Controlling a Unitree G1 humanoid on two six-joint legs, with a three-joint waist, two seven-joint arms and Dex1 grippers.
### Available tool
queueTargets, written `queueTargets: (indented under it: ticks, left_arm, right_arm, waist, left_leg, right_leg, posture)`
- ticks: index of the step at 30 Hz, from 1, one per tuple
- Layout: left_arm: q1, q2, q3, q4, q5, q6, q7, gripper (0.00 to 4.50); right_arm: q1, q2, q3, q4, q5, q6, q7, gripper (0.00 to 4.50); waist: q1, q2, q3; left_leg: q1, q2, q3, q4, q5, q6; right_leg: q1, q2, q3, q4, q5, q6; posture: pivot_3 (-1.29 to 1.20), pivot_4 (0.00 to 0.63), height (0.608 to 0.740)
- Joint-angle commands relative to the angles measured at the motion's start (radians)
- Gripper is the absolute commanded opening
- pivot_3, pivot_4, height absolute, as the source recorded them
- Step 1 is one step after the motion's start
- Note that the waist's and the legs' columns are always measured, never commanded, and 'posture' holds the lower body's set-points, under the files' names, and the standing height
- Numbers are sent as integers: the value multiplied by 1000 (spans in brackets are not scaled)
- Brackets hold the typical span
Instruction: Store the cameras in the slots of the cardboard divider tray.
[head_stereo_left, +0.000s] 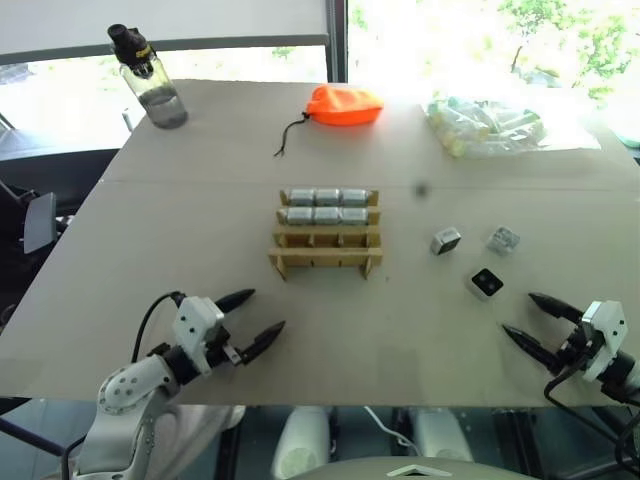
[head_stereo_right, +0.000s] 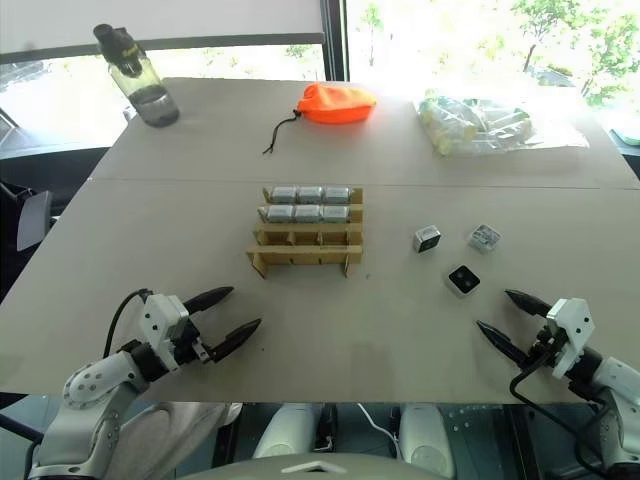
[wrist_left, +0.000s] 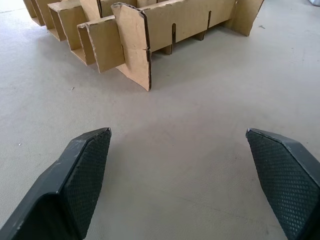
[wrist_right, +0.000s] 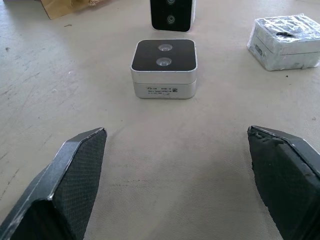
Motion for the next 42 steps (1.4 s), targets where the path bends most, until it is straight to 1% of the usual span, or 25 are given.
queueTargets:
  ticks: [1, 16, 22, 25, 27, 30, 33, 38, 42]
  left_arm:
    - [15, 1, 19, -7, -19, -18, -13, 4500]
    - [17, 1, 35, -9, -43, -5, -10, 4500]
    - [-21, -6, 42, -31, -81, 22, -2, 4500]
    - [-13, 42, 13, -62, -65, 30, -54, 4500]
    - [6, 96, 5, -113, -88, 75, -108, 4500]
    - [11, 164, 14, -190, -192, 195, -172, 4500]
    - [-13, 214, 21, -244, -247, 240, -229, 4500]
    - [-101, 270, 2, -315, -307, 307, -289, 4500]
    - [-148, 283, -1, -335, -321, 338, -300, 4500]
  right_arm:
    - [-5, -15, -13, -16, 2, -9, -1, 4461]
    - [-34, -11, 11, -32, -30, 11, -34, 4461]
    - [-30, -7, 40, -84, -45, 36, -74, 4461]
    - [-33, -4, 64, -124, -72, 89, -133, 4461]
    - [-39, 4, 78, -172, -74, 151, -187, 4461]
    - [-56, 15, 89, -217, -63, 190, -217, 4461]
    - [-72, 15, 110, -235, -88, 210, -247, 4461]
    - [-102, 24, 142, -251, -114, 232, -284, 4461]
    - [-96, 30, 147, -267, -118, 237, -301, 4461]
  waist:
    - [0, 0, 0]
    - [0, 0, 0]
    - [0, 0, 0]
    - [0, 0, 0]
    - [-1, 0, 0]
    - [-1, 0, 0]
    - [1, 1, 0]
    - [0, 1, 1]
    - [0, 1, 1]
  left_leg:
    - [0, 0, 0, 0, 0, 0]
    - [0, 0, 0, 0, 0, 0]
    - [0, 0, 0, 0, 0, 0]
    - [-1, 0, 0, 0, 0, 0]
    - [-2, 0, 0, 0, 0, 0]
    - [-2, 0, 1, 0, 0, 0]
    - [-2, 0, 1, 0, 0, 0]
    - [-3, 0, 0, 0, 0, 0]
    - [-3, 0, 1, 0, 2, -4]
  right_leg:
    - [0, 0, 0, 0, 0, 0]
    - [0, 0, 0, 0, 0, 0]
    - [0, 0, 0, 0, 0, 0]
    - [0, 0, 0, 0, 0, 0]
    - [-2, 0, 0, 0, 0, -1]
    - [-3, 0, 0, 0, 1, -1]
    - [-3, 0, 0, 0, -1, 0]
    - [-3, 0, 0, 0, 0, 1]
    - [-3, 1, 1, -1, 0, 1]
  posture:
    - [0, 150, 726]
    - [0, 150, 726]
    - [0, 150, 726]
    - [0, 150, 726]
    - [0, 150, 726]
    - [0, 150, 726]
    - [0, 150, 726]
    - [0, 150, 726]
    - [0, 150, 726]
